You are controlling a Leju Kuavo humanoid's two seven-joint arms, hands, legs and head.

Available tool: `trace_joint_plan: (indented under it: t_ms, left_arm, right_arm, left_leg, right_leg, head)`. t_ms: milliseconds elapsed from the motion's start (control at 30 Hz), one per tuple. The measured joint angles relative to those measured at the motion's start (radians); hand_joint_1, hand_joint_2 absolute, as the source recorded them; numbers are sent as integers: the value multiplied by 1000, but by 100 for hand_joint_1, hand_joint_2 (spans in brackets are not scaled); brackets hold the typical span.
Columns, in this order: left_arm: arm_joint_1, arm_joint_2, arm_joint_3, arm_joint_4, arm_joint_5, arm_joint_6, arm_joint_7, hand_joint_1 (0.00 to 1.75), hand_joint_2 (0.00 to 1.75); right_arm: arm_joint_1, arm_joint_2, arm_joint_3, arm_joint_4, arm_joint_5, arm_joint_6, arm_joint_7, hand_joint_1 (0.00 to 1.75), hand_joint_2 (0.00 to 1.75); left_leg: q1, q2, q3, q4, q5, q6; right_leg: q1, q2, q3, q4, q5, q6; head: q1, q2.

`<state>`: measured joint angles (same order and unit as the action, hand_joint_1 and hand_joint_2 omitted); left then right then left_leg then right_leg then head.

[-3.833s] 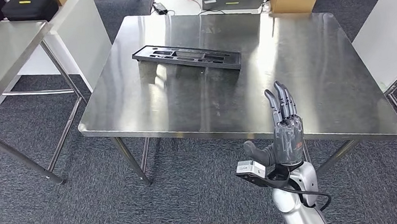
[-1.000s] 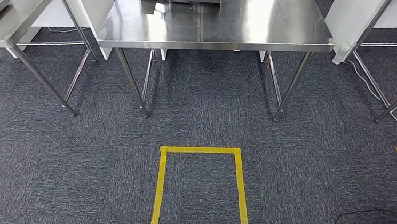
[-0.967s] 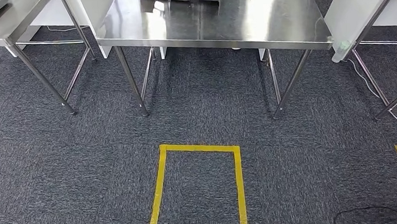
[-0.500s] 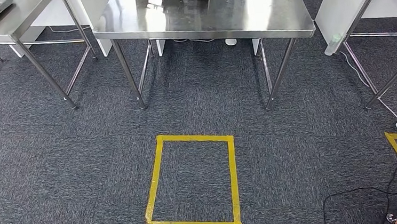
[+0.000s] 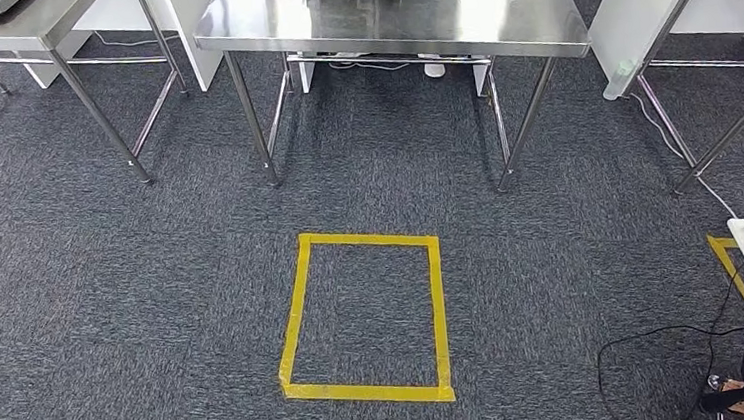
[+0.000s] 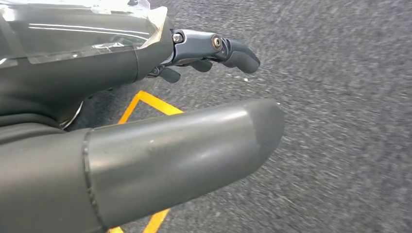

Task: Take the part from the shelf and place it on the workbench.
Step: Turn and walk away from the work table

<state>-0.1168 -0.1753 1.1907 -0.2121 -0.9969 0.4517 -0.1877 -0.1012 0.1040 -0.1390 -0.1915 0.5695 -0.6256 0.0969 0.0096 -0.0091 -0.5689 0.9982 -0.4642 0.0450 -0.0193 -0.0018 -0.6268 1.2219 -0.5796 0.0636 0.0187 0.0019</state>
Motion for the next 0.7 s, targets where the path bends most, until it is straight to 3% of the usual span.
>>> trace_joint_plan:
  t_ms: [67,100,133,200,267,333,400,433,467,500,600,633,700]
  left_arm:
    - [0,-1,-1,0,-2,0,0,0,0]
    - [-1,-2,-2,0,-2,0,-1,0,0]
    - [-1,-2,-2,0,-3,0,-1,0,0]
    - [0,-2,-2,0,-4,0,-1,0,0]
    - [2,-1,-2,0,-5,0,-1,0,0]
    - [3,1,-3,0,-10,0,-2,0,0]
    - [3,2,-4,0,-16,-1,-3,0,0]
    - [5,2,-4,0,-18,-1,-4,0,0]
    - [6,3,-4,0,-19,-1,-4,0,0]
    - [8,4,-5,0,-19,-2,-4,0,0]
    - [6,6,-8,0,-20,-2,-4,0,0]
    - [5,6,-9,0,-20,-1,-4,0,0]
    - [5,6,-10,0,-18,-1,-4,0,0]
  right_arm:
    - [-1,-2,-2,0,1,-1,0,0,0]
    - [-1,-3,-2,0,1,-2,0,0,0]
    - [-1,-3,-3,0,1,-3,0,0,0]
    - [-1,-3,-3,0,0,-3,0,0,0]
    - [-1,-2,-4,0,-1,-4,0,0,0]
    - [0,-2,-6,0,-4,-7,0,0,0]
    - [5,-1,-11,0,-10,-9,-1,0,0]
    - [7,-1,-13,0,-12,-10,-2,0,0]
    - [9,-1,-15,0,-14,-10,-3,0,0]
    - [10,0,-16,0,-14,-10,-3,0,0]
    - [8,0,-19,0,-14,-10,-6,0,0]
    - [8,0,-21,0,-14,-11,-6,0,0]
    - [6,0,-24,0,-11,-11,-7,0,0]
  left_leg:
    - [-2,-11,-9,1,15,-8]
    - [-4,-16,-11,1,21,-13]
    - [-6,-20,-13,2,27,-18]
    - [-7,-28,-17,-1,37,-30]
    - [-3,-28,-29,14,28,-40]
    - [1,-16,-67,98,-34,-47]
    - [4,-6,-122,235,-111,-57]
    - [6,-4,-137,281,-129,-62]
    - [9,0,-133,290,-127,-65]
    - [13,6,-109,258,-107,-68]
    - [18,44,4,70,-38,-69]
    - [16,50,19,37,-30,-64]
    - [9,43,17,27,-28,-50]
  right_leg:
    - [2,18,112,-159,30,3]
    - [5,26,147,-218,41,-2]
    - [8,32,162,-247,45,-9]
    - [12,25,159,-255,53,-25]
    - [1,12,155,-257,64,-44]
    - [-8,-4,146,-260,75,-63]
    - [-4,-22,134,-258,82,-69]
    - [-3,-31,130,-257,84,-69]
    - [-3,-40,126,-255,85,-68]
    - [-4,-48,125,-252,86,-67]
    - [-1,-65,119,-232,80,-54]
    - [3,-70,116,-226,79,-47]
    - [8,-78,112,-223,81,-34]
  head:
    - [0,0]
    - [0,0]
    - [0,0]
    - [-1,0]
    - [-1,0]
    - [-2,0]
    - [-3,0]
    - [-3,0]
    - [-3,0]
    - [-3,0]
    - [-3,0]
    - [-2,0]
    - [0,0]
